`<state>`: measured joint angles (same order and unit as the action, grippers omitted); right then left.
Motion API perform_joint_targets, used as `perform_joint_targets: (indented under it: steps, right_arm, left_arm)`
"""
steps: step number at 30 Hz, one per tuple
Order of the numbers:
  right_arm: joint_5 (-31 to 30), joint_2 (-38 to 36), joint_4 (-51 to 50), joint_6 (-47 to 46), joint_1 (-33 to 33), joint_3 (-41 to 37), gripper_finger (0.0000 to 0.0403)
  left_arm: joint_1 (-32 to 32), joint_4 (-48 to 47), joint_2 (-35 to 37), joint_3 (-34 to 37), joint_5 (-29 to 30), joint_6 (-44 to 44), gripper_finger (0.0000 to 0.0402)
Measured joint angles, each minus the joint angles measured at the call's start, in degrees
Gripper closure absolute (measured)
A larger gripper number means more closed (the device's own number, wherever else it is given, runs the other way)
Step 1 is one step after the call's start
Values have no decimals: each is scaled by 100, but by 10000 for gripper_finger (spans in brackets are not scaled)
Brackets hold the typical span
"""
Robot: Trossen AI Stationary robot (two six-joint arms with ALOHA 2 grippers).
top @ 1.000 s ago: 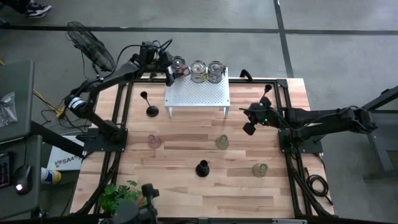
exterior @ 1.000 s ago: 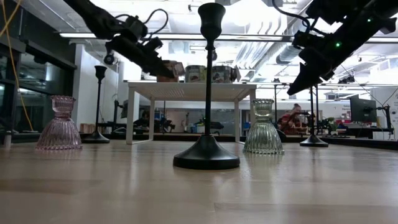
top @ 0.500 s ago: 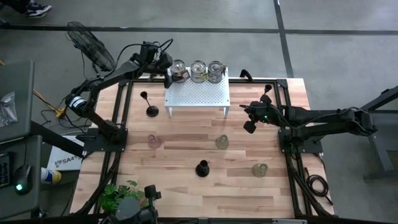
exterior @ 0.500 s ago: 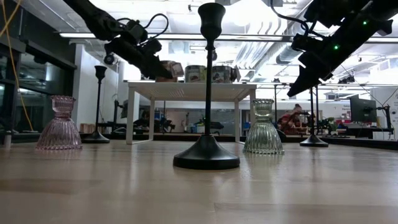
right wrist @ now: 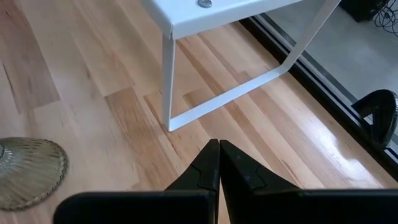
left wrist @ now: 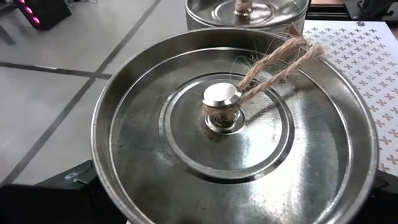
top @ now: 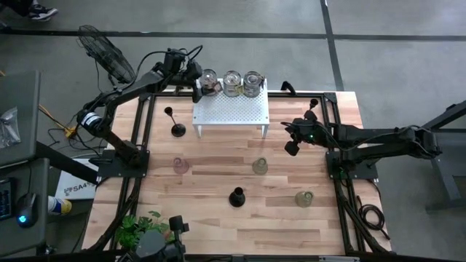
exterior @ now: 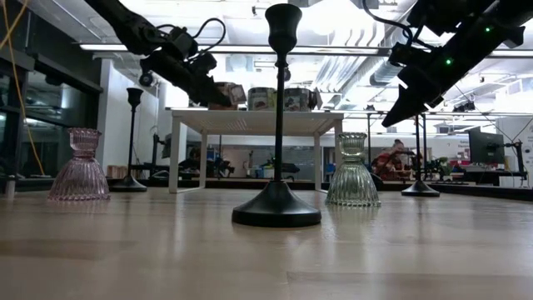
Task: Pick & Place candle stick holders
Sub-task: Align the scented candle on the shelf with the other scented candles
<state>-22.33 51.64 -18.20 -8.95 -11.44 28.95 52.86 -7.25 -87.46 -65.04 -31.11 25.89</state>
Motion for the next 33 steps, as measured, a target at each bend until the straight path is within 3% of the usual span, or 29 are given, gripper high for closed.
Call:
perform_joint_targets:
  steps: [33]
  right_arm:
    - [-21,0,1,-22,2,0,401]
  left_arm:
    - [-11,80,-236,0,-140,-363,41]
